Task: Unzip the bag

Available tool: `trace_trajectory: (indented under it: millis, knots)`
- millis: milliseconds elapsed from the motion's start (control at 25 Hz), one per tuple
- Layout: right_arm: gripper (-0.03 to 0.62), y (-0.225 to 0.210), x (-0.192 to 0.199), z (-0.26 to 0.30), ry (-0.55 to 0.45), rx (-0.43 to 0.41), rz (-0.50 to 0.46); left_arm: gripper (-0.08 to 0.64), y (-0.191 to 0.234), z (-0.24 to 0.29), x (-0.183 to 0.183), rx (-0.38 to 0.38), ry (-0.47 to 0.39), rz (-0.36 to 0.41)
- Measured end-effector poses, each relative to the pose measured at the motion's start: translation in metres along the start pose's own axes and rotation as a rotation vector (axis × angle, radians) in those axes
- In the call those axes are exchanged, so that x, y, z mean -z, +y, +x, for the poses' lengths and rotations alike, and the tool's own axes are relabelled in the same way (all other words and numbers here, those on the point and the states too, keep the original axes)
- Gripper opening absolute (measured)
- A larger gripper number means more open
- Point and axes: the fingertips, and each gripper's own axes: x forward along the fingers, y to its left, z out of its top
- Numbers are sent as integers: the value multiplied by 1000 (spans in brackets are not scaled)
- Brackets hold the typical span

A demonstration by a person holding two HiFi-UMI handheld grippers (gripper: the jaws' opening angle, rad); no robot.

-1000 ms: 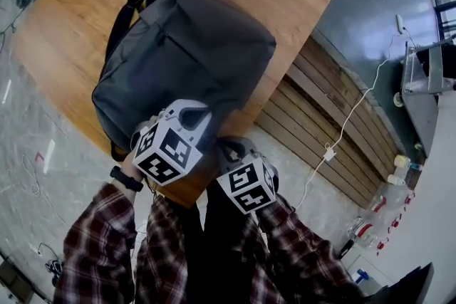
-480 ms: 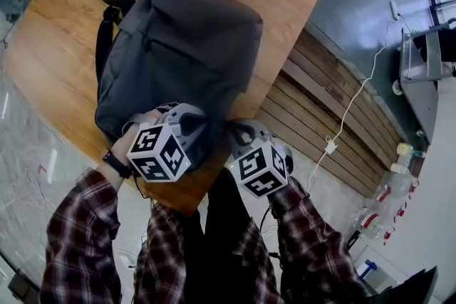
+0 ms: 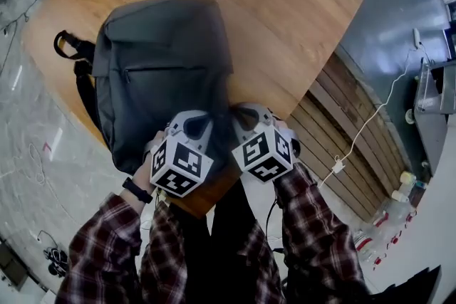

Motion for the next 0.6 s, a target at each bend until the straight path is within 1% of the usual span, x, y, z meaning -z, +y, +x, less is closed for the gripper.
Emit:
trace_trajectory:
  millis: [80, 160, 240, 440, 600]
  knots:
    - [21, -3, -10, 6, -7, -5, -30, 9, 11, -4, 2, -48, 4, -73]
    - [21, -5, -15, 8, -9, -12, -49, 9, 18, -4, 3, -63, 18, -95]
    - [21, -6, -14, 6, -16, -17, -34, 9, 20, -1, 1, -57, 26, -86]
    - [20, -5, -6, -5, -11, -28, 49, 9, 19, 4, -3, -35, 32, -71]
    - [19, -6, 12, -14, 21, -76, 145, 9, 12, 14, -9, -13, 40, -47]
